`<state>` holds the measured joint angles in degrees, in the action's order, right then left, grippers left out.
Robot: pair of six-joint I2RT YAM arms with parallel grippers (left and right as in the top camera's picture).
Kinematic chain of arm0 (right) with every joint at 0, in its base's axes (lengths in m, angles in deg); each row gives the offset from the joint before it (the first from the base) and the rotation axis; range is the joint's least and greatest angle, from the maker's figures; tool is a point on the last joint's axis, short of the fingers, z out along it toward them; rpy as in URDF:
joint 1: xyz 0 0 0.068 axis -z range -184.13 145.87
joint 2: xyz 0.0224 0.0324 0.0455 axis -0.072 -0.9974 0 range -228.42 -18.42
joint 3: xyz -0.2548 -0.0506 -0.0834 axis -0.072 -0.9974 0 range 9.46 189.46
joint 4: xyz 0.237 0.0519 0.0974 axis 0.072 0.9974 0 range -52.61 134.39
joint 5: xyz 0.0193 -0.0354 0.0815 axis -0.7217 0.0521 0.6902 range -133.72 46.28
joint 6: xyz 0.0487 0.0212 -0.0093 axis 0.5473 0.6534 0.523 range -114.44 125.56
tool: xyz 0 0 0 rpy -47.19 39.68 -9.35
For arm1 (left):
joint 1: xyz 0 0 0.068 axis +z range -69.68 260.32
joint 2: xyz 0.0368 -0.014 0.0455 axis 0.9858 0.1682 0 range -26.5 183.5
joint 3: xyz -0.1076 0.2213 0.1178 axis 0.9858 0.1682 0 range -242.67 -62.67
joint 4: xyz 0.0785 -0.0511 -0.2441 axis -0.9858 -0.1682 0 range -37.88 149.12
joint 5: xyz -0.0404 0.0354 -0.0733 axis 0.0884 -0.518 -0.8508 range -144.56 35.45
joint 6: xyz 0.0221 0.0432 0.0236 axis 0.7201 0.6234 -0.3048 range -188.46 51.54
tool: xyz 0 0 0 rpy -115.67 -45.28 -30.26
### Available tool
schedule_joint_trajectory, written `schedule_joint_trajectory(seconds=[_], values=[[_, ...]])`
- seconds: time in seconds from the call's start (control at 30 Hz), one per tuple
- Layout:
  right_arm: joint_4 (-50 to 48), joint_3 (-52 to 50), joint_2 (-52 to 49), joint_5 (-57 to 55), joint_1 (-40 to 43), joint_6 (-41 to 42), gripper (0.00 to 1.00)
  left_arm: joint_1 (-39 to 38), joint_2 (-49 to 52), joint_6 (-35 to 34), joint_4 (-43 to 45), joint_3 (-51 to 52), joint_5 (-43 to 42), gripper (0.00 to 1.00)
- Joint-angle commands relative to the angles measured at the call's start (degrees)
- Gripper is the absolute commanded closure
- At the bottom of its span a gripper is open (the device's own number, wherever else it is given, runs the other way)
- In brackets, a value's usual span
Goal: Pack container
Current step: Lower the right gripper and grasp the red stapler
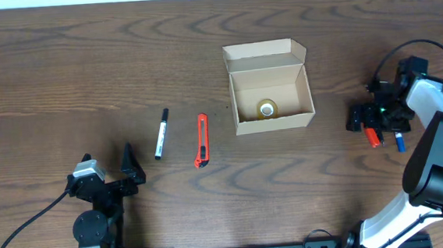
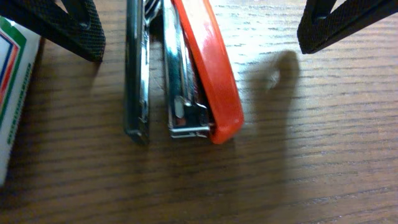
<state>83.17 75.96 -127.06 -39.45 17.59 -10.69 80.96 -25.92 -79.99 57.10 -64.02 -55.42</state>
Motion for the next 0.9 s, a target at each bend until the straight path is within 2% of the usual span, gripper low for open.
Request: schedule_joint_trajectory(seconds=[0.0,0.37,0.5,0.63,0.7,0.77,0.8,0.87], values=[[-0.26,-0.66,-1.53,-1.31,-1.51,1.25,0.01,0.07,-0.35,1.25,-2.38,1.07,1.46,0.05],[0.15,-0.66,-1.53,-4.94,-1.79,2.54,0.01,0.07,-0.35,1.25,-2.38,1.07,1.46,0.05],[0.17,-0.66,-1.53,-6.82,-1.77,2.97,0.09,0.07,-0.35,1.25,-2.38,1.07,1.46,0.05],[0.2,-0.66,-1.53,-6.84,-1.79,2.97,0.11,0.07,-0.35,1.25,-2.38,1.07,1.46,0.05],[0.17,-0.66,-1.53,-6.82,-1.84,2.95,0.19,0.07,-0.35,1.25,-2.38,1.07,1.46,0.05],[0.17,-0.66,-1.53,-6.82,-1.9,2.95,0.35,0.07,-0.35,1.25,-2.38,1.07,1.46,0.05],[0.17,-0.66,-1.53,-6.82,-1.9,2.95,0.49,0.07,-0.37,1.25,-2.38,1.07,1.46,0.05],[0.15,-0.66,-1.53,-6.82,-1.9,2.97,0.63,0.09,-0.35,1.25,-2.38,1.07,1.46,0.05]])
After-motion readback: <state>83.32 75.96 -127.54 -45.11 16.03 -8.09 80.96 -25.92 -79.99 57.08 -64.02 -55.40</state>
